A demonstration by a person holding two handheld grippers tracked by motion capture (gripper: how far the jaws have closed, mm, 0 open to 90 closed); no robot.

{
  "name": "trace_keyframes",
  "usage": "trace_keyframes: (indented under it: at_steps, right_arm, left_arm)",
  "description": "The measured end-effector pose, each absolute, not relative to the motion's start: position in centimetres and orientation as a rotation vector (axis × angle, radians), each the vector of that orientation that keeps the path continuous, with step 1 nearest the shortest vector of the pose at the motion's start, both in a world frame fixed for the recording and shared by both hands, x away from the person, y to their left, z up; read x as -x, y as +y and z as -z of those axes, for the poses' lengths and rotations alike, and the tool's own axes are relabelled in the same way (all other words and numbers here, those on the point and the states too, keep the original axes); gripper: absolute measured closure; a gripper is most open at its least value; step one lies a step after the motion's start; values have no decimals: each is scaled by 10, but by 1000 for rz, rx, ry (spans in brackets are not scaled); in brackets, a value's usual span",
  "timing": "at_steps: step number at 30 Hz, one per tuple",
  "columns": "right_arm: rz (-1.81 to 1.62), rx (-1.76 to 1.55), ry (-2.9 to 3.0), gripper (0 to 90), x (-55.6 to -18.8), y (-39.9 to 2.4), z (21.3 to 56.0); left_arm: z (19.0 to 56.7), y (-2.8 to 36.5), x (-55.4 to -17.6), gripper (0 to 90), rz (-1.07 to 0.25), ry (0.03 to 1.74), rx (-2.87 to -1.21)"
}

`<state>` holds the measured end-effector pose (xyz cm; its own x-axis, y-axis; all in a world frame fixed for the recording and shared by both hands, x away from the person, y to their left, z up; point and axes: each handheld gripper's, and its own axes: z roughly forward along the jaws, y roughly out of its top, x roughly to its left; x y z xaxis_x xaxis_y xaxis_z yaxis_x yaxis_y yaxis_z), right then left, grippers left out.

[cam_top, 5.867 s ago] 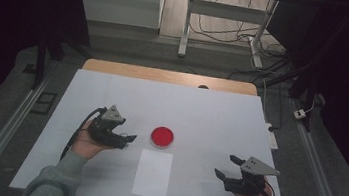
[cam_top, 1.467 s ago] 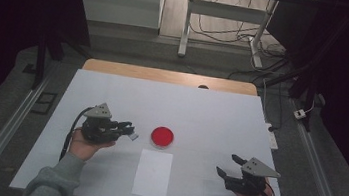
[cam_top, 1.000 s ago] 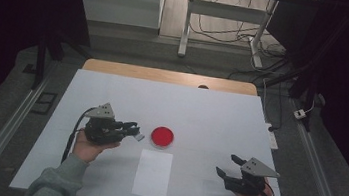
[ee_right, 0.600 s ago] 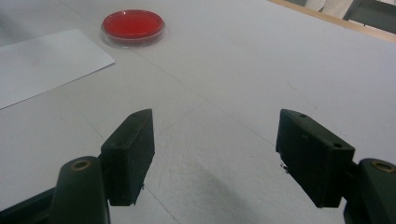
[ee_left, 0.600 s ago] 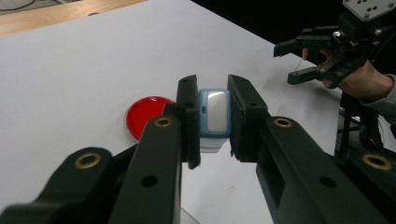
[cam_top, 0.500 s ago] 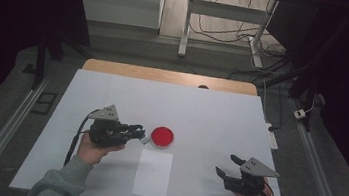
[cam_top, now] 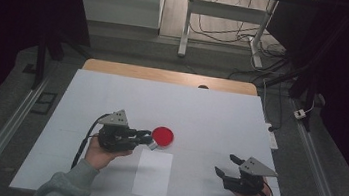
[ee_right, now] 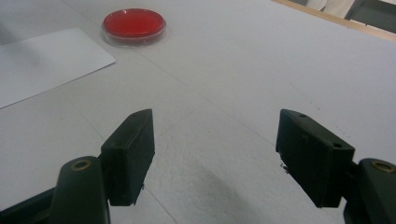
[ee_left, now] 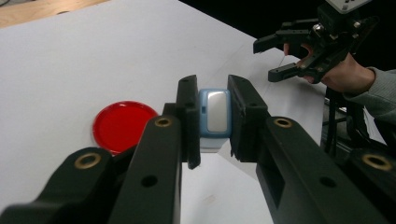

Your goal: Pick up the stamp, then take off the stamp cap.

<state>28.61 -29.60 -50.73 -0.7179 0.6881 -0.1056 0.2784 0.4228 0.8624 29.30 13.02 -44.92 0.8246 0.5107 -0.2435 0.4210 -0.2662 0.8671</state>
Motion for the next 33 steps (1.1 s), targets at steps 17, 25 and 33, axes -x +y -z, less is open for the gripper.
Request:
trace_keyframes:
  at_steps: [17, 25, 33]
  right_arm:
    - [-1231, -818, 2232, 281, -286, -296, 507]
    - [-1230, -821, 2233, 280, -286, -295, 507]
    - [-1237, -819, 2224, 280, -286, -296, 506]
  left_arm:
    - [458, 106, -291, 753, -82, 677, -1927]
    - [458, 105, -291, 752, -82, 676, -1929]
    - [458, 107, -292, 753, -86, 686, -1919]
